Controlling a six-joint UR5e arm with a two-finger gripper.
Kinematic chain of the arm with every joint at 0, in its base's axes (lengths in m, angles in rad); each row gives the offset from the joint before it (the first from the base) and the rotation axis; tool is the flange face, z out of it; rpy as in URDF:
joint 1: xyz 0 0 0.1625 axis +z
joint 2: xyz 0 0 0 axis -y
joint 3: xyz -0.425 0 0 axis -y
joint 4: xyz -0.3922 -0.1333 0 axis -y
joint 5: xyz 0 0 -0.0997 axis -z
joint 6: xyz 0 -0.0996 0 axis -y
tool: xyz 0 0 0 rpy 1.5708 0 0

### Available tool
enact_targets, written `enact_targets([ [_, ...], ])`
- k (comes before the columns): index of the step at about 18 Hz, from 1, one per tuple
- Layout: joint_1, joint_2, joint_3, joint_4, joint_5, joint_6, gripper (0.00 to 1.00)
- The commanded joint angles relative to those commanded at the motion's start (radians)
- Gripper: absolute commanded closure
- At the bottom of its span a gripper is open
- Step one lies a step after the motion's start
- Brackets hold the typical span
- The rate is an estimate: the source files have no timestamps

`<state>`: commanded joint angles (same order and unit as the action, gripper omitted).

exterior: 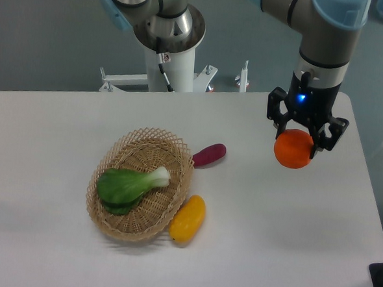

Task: Place the orange in the basket
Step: 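Lift the held orange with the gripper and start moving toward the basket, then carry the orange over the wicker basket and lower it inside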

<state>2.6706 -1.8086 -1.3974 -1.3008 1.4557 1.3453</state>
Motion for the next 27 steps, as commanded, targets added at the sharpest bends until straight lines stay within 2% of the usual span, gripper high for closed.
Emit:
enact_targets([
  [8, -0.009, -0.006, -0.008, 0.002, 0.002, -0.017, 0.33],
  [12, -0.034, -0.015, -0.017, 0.012, 0.023, -0.178, 0.33],
  [14, -0.069, -0.023, -0.028, 0.034, 0.023, -0.303, 0.33],
  [16, -0.115, -0.02, -0.079, 0.073, 0.023, -0.473, 0.33],
  [19, -0.176, -0.008, -0.162, 0.142, 0.025, -0.569, 0.33],
  [23, -0.281, -0.005, -0.199, 0.155, 0.026, -0.695, 0.33],
  [27, -0.388, -0.052, -0.213, 0.161, 0.076, -0.848, 0.33],
])
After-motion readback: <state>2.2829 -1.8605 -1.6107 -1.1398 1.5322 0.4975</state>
